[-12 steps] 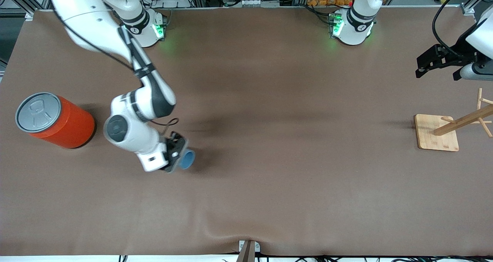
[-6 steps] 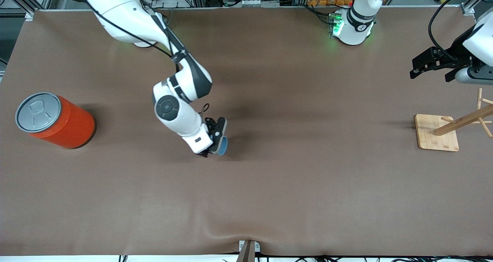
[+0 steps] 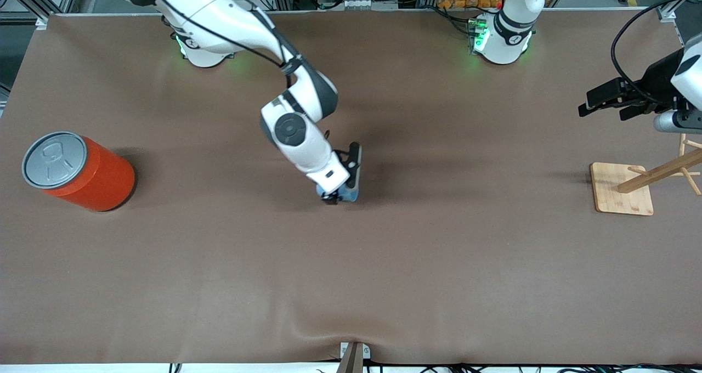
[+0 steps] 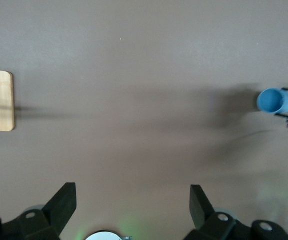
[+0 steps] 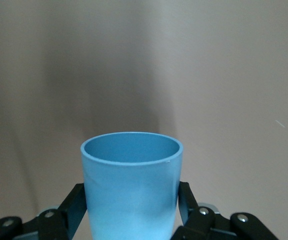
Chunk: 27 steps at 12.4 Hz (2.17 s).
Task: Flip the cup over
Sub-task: 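Hold the cup out with the right gripper while the left gripper approaches, then grasp the cup with the left gripper while the right gripper releases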
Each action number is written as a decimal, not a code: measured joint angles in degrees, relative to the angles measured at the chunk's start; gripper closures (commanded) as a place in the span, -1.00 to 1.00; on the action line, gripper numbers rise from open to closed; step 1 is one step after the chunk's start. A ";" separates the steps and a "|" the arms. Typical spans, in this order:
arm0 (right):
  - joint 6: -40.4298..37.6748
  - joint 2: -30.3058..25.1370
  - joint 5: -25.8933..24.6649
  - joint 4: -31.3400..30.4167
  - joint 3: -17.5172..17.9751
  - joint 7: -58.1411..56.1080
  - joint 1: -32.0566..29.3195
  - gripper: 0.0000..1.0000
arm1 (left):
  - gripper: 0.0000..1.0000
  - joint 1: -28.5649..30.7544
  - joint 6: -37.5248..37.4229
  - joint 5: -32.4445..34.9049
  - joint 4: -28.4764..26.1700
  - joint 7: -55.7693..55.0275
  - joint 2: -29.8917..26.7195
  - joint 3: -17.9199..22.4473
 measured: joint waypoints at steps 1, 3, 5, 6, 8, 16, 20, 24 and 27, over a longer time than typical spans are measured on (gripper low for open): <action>0.09 0.51 0.00 0.19 -0.02 0.00 1.81 -0.42 | -1.00 0.24 0.32 -1.24 -0.75 0.10 0.02 -0.01; 0.23 1.70 -0.01 1.03 -0.09 0.00 4.35 -0.72 | -1.00 1.16 1.78 -5.32 -3.15 0.53 0.11 0.01; 0.47 2.62 -0.01 1.84 -0.15 0.00 5.26 -1.00 | -1.00 2.17 3.83 -9.62 -6.41 0.77 0.69 0.01; 0.48 2.88 -0.01 2.23 -0.15 0.00 5.44 -1.00 | -1.00 2.45 5.26 -11.81 -8.36 1.54 1.39 0.03; 0.49 3.03 0.01 2.90 -0.16 0.17 5.46 -1.00 | -1.00 2.67 7.17 -15.63 -11.03 6.38 3.21 0.02; -7.41 2.83 0.16 6.82 -0.33 14.41 5.46 -1.00 | -1.00 2.82 19.81 -32.80 -22.07 17.43 6.67 -6.74; -14.42 0.82 0.16 8.42 -2.43 21.47 4.34 -1.00 | -1.00 2.47 32.55 -41.95 -28.81 18.62 7.57 -16.07; -15.65 -0.66 0.16 8.61 -5.25 30.57 0.20 -1.00 | -1.00 2.25 39.46 -54.78 -32.72 29.87 11.73 -20.22; -15.57 -1.98 0.15 9.44 -10.04 35.99 -1.38 -1.00 | -0.87 1.58 42.52 -77.65 -34.96 54.17 19.74 -22.15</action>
